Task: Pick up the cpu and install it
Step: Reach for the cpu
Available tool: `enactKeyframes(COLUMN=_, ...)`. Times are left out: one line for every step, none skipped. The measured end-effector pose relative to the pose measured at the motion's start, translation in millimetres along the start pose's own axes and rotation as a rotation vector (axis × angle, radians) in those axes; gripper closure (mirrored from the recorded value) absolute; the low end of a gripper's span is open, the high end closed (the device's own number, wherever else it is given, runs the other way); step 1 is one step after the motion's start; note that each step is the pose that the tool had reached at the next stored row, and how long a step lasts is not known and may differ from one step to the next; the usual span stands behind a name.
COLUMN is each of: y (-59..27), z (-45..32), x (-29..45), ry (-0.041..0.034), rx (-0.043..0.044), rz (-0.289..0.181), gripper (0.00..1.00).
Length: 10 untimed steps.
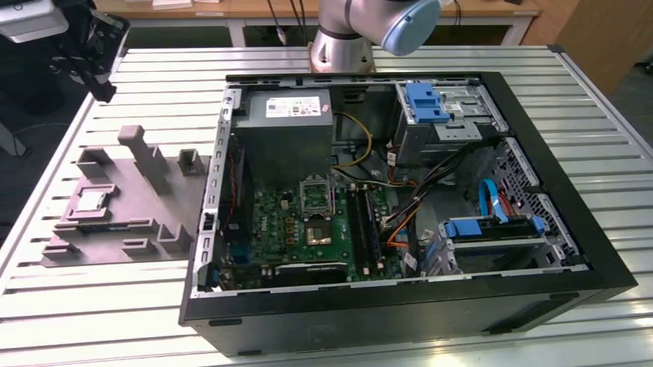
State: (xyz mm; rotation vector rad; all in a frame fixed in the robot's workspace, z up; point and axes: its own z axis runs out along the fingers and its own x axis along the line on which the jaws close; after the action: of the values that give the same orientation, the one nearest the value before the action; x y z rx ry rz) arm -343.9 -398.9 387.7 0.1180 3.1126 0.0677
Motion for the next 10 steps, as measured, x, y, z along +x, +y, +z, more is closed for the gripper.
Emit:
enactKeyframes(y=-0.1, z=0.0, x=1.0, ry=0.0000, rx=0.0000, rz=0.000, gripper=0.89)
enactKeyframes(y=-0.1, z=0.0, x=2.0, ry=0.0001, rx=0.0001, rz=0.000, gripper=0.89)
enactKeyframes(y=-0.3, z=0.0, x=3.0, ry=0.0000, rx=0.0000, rz=0.000, gripper=0.89)
enactKeyframes(y=-0.3, z=0.1, x=4.1, ry=0.0000, rx=0.0000, rz=0.000, gripper=0.89)
enactKeyframes(y=-0.4, z=0.1, x=5.6, ry=0.0001, rx=0.0001, rz=0.000, gripper=0.89)
enactKeyframes(y=-0.6, z=0.1, x=7.3, ry=0.0000, rx=0.0000, rz=0.000, gripper=0.89)
enactKeyframes(y=-0.7, z=0.1, x=9.0, ry=0.0000, rx=0.0000, rz=0.000, gripper=0.89)
enactKeyframes(y=-0.8, z=0.1, x=10.8, ry=0.0000, rx=0.0001, rz=0.000, gripper=0.89)
enactKeyframes(y=-0.9, z=0.1, x=12.6, ry=0.0001, rx=0.0001, rz=0.000, gripper=0.89)
enactKeyframes(y=-1.0, z=0.2, x=14.3, ry=0.0001, rx=0.0000, rz=0.000, gripper=0.89)
